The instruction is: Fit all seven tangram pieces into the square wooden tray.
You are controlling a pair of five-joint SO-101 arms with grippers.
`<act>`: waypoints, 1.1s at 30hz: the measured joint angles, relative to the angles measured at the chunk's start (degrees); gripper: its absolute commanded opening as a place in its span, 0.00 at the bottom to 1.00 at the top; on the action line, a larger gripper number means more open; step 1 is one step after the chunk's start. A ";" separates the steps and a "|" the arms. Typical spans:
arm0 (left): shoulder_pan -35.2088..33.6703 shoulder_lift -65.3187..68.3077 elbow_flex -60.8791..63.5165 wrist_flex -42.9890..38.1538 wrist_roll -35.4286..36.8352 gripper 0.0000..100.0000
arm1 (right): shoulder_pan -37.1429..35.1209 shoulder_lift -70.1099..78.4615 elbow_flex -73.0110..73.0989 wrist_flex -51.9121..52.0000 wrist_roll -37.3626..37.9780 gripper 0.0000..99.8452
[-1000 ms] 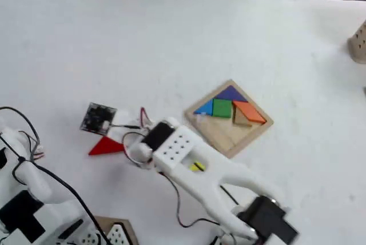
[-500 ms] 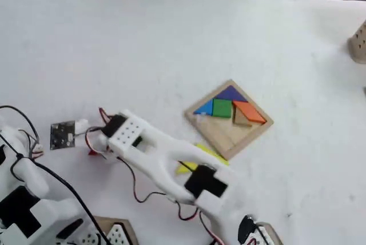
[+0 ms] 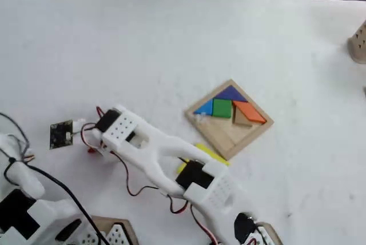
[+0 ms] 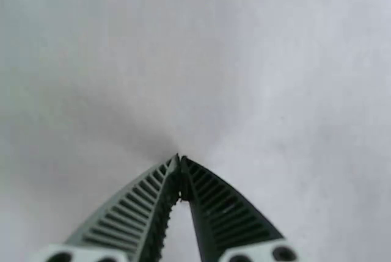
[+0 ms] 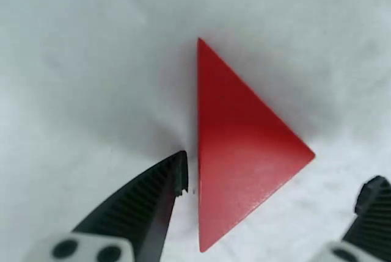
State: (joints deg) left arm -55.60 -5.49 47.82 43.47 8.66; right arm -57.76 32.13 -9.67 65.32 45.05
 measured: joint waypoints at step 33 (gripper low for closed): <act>-14.42 0.44 -1.85 -16.44 -4.40 0.03 | 2.29 4.84 -3.34 -7.56 0.00 0.41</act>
State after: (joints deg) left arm -70.02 -5.05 45.98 27.03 4.26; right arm -55.47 36.97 -13.01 57.76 45.05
